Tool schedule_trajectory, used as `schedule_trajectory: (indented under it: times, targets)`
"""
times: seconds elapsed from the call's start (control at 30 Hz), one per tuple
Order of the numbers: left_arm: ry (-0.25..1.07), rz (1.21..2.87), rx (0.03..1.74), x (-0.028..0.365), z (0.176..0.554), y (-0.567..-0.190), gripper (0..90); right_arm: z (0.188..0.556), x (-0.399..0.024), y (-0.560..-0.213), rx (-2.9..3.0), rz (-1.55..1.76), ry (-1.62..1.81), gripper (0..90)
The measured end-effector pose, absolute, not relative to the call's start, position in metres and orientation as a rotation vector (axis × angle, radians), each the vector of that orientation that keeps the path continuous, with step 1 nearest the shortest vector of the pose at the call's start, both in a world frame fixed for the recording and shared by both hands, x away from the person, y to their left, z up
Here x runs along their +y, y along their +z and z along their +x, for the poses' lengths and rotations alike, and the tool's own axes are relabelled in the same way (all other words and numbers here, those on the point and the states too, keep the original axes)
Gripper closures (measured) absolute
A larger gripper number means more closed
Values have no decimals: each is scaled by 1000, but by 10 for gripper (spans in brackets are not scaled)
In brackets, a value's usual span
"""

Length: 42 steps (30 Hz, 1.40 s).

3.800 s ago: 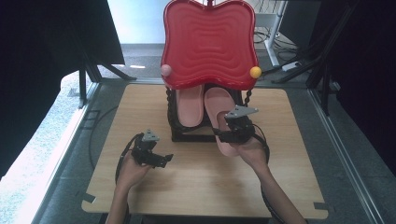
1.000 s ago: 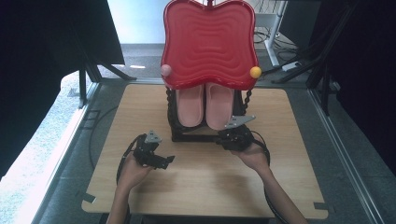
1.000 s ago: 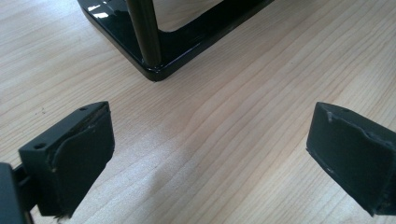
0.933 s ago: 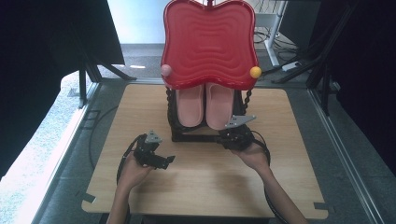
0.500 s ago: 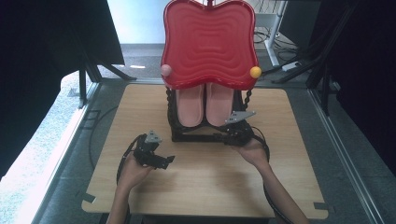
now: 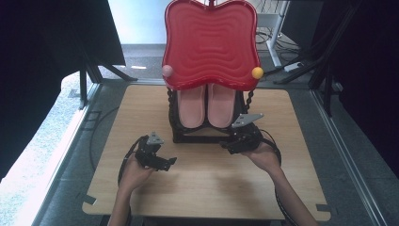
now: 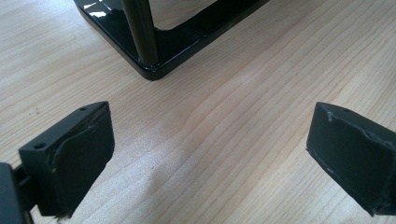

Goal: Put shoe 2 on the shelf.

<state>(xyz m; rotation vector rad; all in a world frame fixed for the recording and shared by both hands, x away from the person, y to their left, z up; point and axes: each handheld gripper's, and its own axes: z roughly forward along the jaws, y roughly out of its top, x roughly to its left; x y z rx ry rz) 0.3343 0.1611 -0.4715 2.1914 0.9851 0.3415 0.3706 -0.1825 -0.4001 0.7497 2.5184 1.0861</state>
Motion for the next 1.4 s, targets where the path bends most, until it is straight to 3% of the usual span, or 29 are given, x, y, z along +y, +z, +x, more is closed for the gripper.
schedule_trajectory:
  times: [0.43,0.67,1.4]
  targets:
    - [338,2189,987,161,335,-473,0,357,-224,-395,2457,787,1061,117]
    - [328,2191,991,163,336,-476,0,355,-256,-397,2377,904,1082,25]
    - [302,2254,1037,164,343,-500,0,369,-319,-483,2298,1252,942,0]
